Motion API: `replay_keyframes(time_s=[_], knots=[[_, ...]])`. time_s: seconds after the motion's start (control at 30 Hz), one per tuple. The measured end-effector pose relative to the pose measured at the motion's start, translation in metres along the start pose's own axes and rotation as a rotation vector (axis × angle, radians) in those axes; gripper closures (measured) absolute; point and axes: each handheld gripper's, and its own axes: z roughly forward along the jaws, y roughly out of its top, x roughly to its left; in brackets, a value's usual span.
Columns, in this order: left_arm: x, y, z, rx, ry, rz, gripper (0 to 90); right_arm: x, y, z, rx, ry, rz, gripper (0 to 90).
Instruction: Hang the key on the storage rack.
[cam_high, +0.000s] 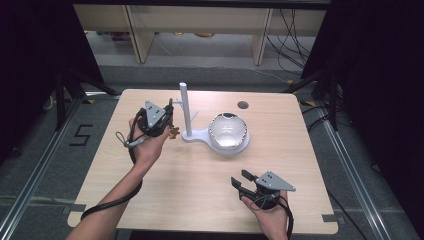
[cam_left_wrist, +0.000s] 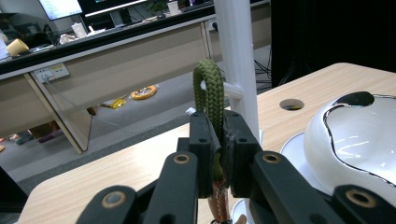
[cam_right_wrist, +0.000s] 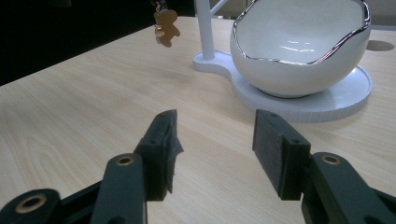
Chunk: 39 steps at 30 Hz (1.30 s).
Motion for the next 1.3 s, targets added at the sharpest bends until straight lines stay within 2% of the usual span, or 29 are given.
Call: replay_keyframes(time_s=[0.07, 0.1, 0.13, 0.37, 0.57, 0.67, 0.7, 0.73, 0.77, 0.83, 0.87, 0.9, 0.97, 1.13, 1.2, 1.23, 1.3], knots=[[-0.001, 0.0, 0.001, 0.005, -0.001, 0.009, 83.0, 0.0, 0.0, 0.0, 0.001, 0.001, 0.001, 50.8], [-0.002, 0.001, 0.001, 0.007, -0.003, 0.013, 82.9, -0.001, 0.0, 0.0, -0.008, -0.011, -0.024, 50.8], [-0.003, 0.001, 0.002, 0.005, -0.004, 0.011, 83.0, 0.0, 0.0, 0.0, 0.001, 0.003, 0.0, 50.8], [-0.004, 0.0, 0.006, 0.018, -0.012, 0.011, 83.1, -0.001, 0.0, 0.001, -0.01, 0.008, 0.003, 50.8], [-0.004, -0.001, 0.009, 0.023, -0.02, 0.001, 82.8, -0.001, -0.001, -0.001, 0.002, 0.004, 0.002, 50.8], [-0.004, -0.001, 0.01, 0.027, -0.035, -0.001, 81.9, 0.0, -0.001, -0.001, 0.009, 0.001, 0.01, 50.8], [-0.004, -0.002, 0.012, 0.036, -0.065, -0.006, 80.8, 0.0, -0.001, -0.001, 0.009, 0.001, 0.009, 50.7], [-0.004, -0.002, 0.012, 0.029, -0.076, -0.012, 79.1, 0.0, -0.001, -0.002, 0.021, -0.009, 0.009, 50.8], [-0.004, -0.003, 0.011, 0.023, -0.075, -0.006, 78.6, -0.001, -0.001, -0.002, 0.016, 0.0, -0.009, 50.7], [-0.003, -0.003, 0.007, 0.024, -0.087, -0.017, 77.4, -0.001, -0.001, -0.002, 0.02, -0.001, -0.003, 50.7], [-0.003, -0.003, 0.006, 0.021, -0.088, -0.014, 76.7, -0.001, -0.002, -0.001, 0.009, 0.014, 0.009, 50.7], [-0.002, -0.004, 0.003, 0.022, -0.094, -0.016, 76.0, -0.001, -0.002, -0.001, 0.009, 0.007, -0.003, 50.7], [0.0, -0.004, -0.002, 0.02, -0.105, -0.017, 74.6, -0.001, -0.002, -0.001, 0.012, 0.009, 0.006, 50.6], [0.007, -0.008, -0.015, 0.003, -0.128, -0.041, 68.4, -0.001, -0.001, -0.003, 0.022, -0.003, 0.004, 50.4], [0.01, -0.011, -0.021, 0.001, -0.139, -0.053, 65.1, -0.002, -0.001, -0.002, 0.007, -0.004, -0.007, 50.2], [0.01, -0.012, -0.024, -0.002, -0.144, -0.06, 63.3, -0.002, -0.002, -0.001, 0.003, -0.002, 0.009, 50.1], [0.012, -0.015, -0.03, 0.0, -0.151, -0.071, 60.5, -0.003, -0.002, -0.001, -0.001, 0.001, 0.008, 49.9]])
